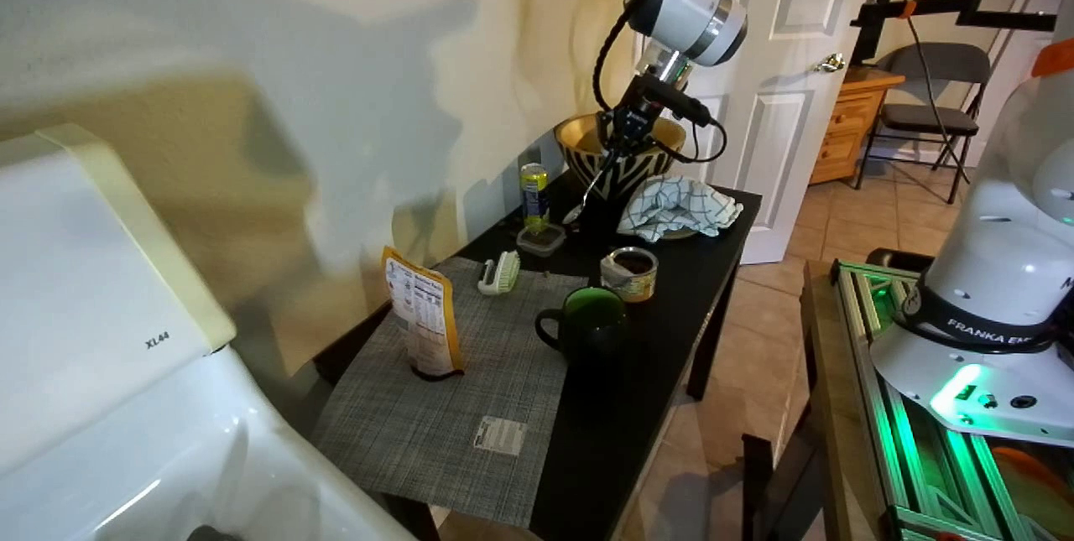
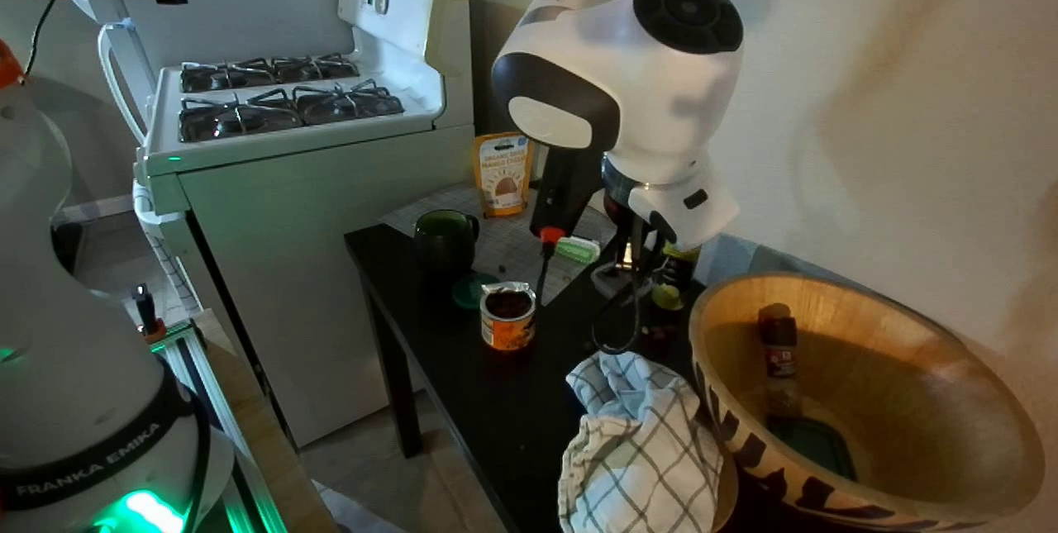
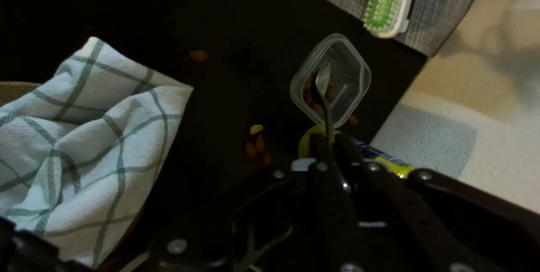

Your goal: Use the spoon to transfer some contents from the can into the transparent bowl

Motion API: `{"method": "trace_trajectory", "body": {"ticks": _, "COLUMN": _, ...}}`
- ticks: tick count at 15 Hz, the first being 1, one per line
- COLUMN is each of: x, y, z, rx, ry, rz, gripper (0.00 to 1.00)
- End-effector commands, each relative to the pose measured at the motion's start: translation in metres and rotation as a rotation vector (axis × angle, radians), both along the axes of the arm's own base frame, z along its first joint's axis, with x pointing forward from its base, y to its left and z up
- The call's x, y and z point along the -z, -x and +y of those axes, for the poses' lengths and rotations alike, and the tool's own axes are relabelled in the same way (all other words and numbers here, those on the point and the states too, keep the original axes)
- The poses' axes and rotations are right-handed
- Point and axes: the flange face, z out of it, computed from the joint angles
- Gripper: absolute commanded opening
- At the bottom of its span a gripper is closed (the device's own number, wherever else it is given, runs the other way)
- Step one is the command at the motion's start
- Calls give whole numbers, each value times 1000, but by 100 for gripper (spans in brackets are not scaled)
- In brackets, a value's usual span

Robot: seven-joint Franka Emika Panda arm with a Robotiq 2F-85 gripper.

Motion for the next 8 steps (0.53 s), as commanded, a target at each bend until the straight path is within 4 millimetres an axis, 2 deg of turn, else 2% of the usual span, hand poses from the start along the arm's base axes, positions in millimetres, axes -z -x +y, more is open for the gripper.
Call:
{"method": "trace_trajectory", "body": {"ticks": 1, "x": -13, "y": 59, "z": 1, "rx": -145, "ry": -98, "rz": -87, "gripper": 2}}
{"method": "trace_trajectory", "body": {"ticks": 6, "x": -6, "y": 140, "z": -21, "rx": -368, "ry": -215, "rz": -188, "gripper": 2}}
{"method": "trace_trajectory", "body": {"ticks": 8, "x": -4, "y": 156, "z": -24, "rx": -444, "ry": -241, "rz": -232, "gripper": 2}}
